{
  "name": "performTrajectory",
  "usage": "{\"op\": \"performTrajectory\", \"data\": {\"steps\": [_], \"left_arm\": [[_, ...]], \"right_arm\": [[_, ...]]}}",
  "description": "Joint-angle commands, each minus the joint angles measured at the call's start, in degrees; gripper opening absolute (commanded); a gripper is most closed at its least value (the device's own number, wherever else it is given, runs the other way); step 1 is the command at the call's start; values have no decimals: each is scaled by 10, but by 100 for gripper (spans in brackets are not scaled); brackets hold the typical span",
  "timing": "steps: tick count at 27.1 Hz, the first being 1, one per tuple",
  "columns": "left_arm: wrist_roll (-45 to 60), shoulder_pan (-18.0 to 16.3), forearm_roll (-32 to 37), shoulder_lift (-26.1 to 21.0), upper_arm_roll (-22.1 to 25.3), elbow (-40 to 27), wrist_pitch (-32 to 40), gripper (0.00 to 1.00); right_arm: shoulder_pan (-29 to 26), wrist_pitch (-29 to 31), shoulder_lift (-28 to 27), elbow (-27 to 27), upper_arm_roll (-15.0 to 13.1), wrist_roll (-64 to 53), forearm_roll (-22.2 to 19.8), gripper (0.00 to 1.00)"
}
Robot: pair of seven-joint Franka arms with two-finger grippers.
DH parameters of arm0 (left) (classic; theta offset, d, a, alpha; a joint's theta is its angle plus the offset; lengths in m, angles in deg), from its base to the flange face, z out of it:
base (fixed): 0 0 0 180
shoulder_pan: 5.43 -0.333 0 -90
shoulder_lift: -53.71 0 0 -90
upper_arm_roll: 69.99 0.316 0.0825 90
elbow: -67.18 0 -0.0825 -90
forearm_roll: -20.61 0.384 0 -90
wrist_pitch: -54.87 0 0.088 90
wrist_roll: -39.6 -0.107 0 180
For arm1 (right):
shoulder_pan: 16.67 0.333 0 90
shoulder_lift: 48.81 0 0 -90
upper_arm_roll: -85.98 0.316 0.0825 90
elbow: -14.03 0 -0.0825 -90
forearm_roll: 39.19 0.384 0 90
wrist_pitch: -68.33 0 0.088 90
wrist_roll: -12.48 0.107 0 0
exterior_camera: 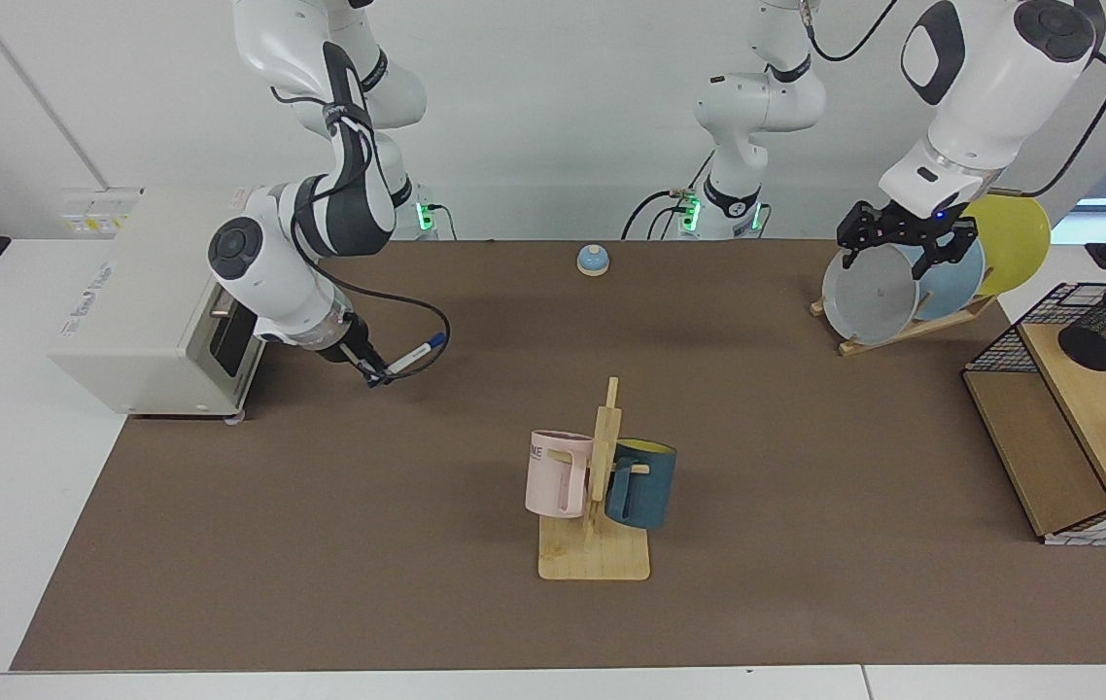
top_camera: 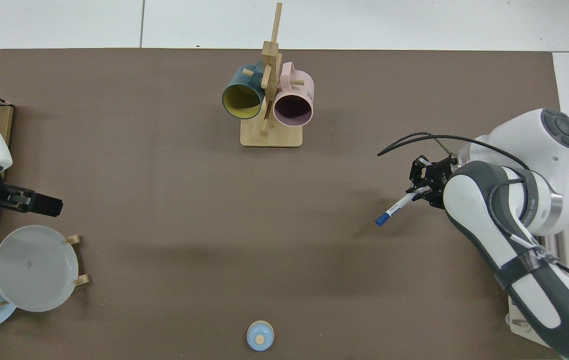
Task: Put markers into pen holder
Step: 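Lift the marker with the right gripper while the left gripper reaches center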
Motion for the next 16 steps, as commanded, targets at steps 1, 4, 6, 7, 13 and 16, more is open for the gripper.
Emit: {"op": "performTrajectory", "data": {"steps": [1, 4, 6, 7, 13, 16], "left_arm": [[-61, 19, -24, 12, 5, -15, -20, 100], [-119, 36, -24, 14, 5, -16, -13, 100], [-170, 38, -25, 18, 4, -26, -4, 100], [-192, 43, -25, 19, 4, -31, -3, 100], [-277, 77, -25, 22, 4, -30, -5, 100], [-351, 79, -25, 20, 4, -29, -16, 100]], "right_arm": [[1, -58, 19, 49, 3, 50, 36, 0], [7, -86, 20, 79, 5, 75, 73, 0], [19, -87, 21, 93, 6, 99, 93, 0], [26, -87, 22, 94, 7, 112, 100, 0], [87, -46, 20, 112, 7, 220, 125, 0], [114, -1, 20, 113, 7, 281, 145, 0]]}}
